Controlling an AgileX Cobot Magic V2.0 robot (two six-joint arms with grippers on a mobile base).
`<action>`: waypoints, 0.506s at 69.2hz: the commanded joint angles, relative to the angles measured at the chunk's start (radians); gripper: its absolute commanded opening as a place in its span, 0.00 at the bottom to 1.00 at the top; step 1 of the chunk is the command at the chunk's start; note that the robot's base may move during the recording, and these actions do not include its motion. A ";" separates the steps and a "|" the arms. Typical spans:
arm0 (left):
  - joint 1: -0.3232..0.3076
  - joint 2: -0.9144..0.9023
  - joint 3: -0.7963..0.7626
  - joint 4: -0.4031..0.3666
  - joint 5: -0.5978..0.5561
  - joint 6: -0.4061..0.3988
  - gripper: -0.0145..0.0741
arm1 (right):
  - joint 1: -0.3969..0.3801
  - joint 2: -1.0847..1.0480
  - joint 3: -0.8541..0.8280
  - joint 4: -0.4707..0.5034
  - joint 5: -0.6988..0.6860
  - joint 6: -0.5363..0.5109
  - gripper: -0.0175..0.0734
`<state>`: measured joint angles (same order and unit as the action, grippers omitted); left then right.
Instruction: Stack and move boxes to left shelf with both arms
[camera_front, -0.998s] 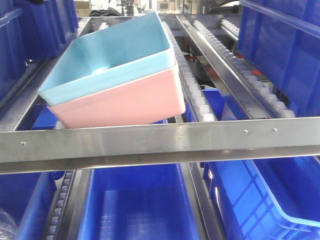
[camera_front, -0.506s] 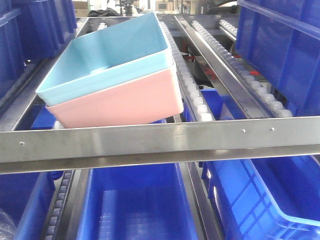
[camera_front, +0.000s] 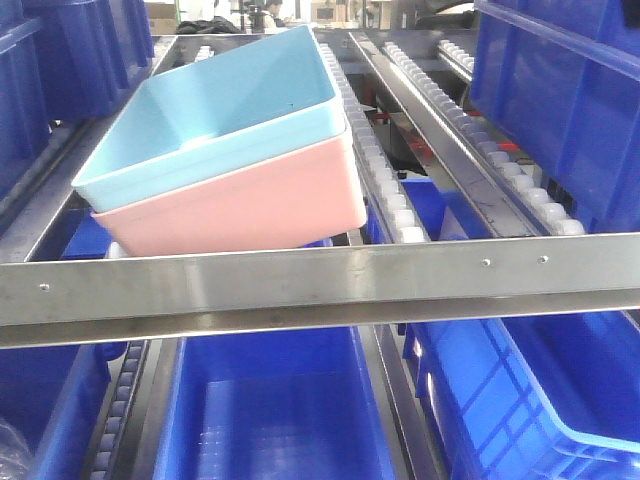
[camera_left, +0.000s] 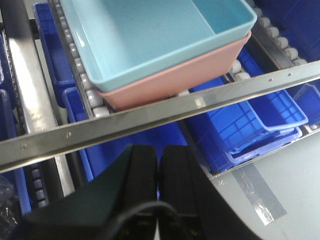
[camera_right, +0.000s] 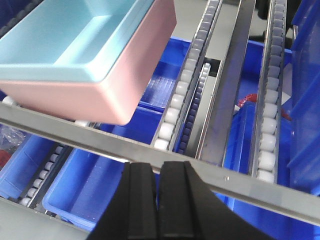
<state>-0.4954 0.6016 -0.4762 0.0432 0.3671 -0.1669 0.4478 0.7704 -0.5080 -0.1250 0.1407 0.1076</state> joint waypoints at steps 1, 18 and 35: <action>-0.009 -0.026 0.003 0.000 -0.091 0.001 0.16 | -0.005 -0.075 0.056 -0.013 -0.149 -0.009 0.25; -0.009 -0.034 0.018 -0.006 -0.080 0.001 0.16 | -0.005 -0.185 0.188 -0.014 -0.279 -0.009 0.25; -0.009 -0.034 0.018 -0.006 -0.080 0.001 0.16 | -0.005 -0.185 0.188 -0.013 -0.273 -0.008 0.25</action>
<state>-0.4954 0.5694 -0.4294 0.0432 0.3655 -0.1648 0.4478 0.5892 -0.2928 -0.1266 -0.0410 0.1076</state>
